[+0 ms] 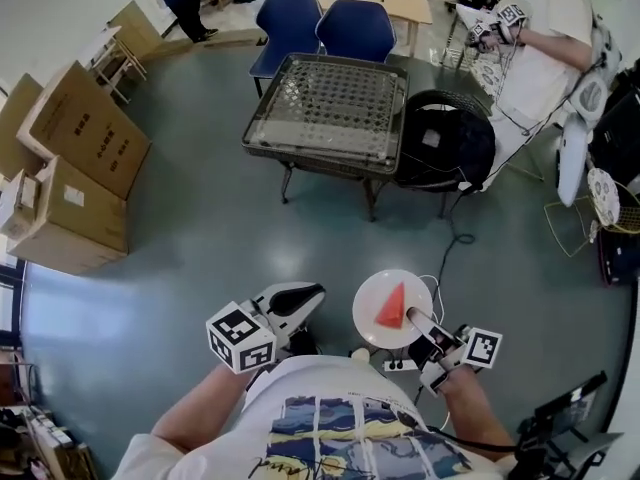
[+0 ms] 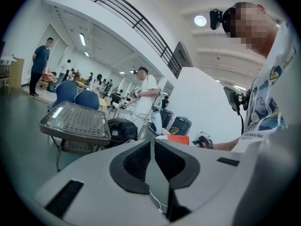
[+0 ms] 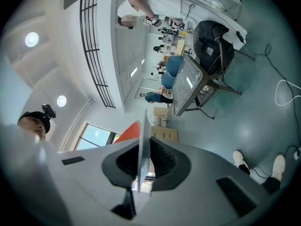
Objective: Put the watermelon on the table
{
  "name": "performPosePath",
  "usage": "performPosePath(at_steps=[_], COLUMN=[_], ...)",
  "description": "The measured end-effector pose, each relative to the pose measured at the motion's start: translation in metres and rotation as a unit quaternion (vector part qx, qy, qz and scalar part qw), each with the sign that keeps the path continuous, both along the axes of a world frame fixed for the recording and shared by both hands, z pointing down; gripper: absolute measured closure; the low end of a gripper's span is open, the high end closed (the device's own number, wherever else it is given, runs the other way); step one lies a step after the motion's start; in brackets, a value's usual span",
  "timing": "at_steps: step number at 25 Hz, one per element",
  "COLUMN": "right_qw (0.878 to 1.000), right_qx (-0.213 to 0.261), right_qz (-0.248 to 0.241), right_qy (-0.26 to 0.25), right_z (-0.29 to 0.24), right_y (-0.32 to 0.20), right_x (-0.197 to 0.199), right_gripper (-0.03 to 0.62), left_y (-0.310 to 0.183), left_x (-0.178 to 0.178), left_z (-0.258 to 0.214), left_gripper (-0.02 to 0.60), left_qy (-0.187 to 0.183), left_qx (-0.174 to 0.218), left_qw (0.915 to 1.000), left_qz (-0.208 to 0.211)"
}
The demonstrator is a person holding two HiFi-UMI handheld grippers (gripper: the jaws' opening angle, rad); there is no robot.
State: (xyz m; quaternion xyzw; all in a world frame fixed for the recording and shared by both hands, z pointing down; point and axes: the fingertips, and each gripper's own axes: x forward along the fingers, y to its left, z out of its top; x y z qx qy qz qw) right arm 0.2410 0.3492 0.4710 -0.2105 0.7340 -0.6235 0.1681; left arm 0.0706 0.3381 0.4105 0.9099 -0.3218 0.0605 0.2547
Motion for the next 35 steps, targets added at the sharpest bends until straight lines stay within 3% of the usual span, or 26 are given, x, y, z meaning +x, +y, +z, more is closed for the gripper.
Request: performPosePath(at_steps=[10,17,26,31,35], right_qw=[1.0,1.0,0.999,1.0,1.0], right_qx=[0.003,0.006,-0.013,-0.009,-0.01], right_qz=[-0.001,0.019,0.03,0.028,0.025], right_qy=[-0.006,-0.006,-0.004,-0.008,-0.004], right_z=[-0.016,-0.015,0.004,0.017,0.03], right_y=[-0.102,-0.166,-0.26,-0.346,-0.426], right_x=[-0.126,-0.186,-0.206,-0.208,-0.197], right_gripper=[0.566,0.566,0.566,0.566,0.566], left_y=[-0.078,-0.122,-0.193,-0.259,-0.326], left_x=[-0.12,-0.185,-0.212,-0.219,-0.204], left_z=[-0.015,-0.016,-0.007,0.002,-0.003], left_gripper=[0.555,0.555,0.554,0.555,0.555], left_qy=[-0.019,-0.02,-0.003,-0.011,-0.025], left_qx=[0.027,0.032,0.016,0.003,0.005], left_qw=[0.9994,0.9992,0.9998,0.9995,0.9994], left_qz=[0.002,0.014,-0.012,-0.028,-0.025])
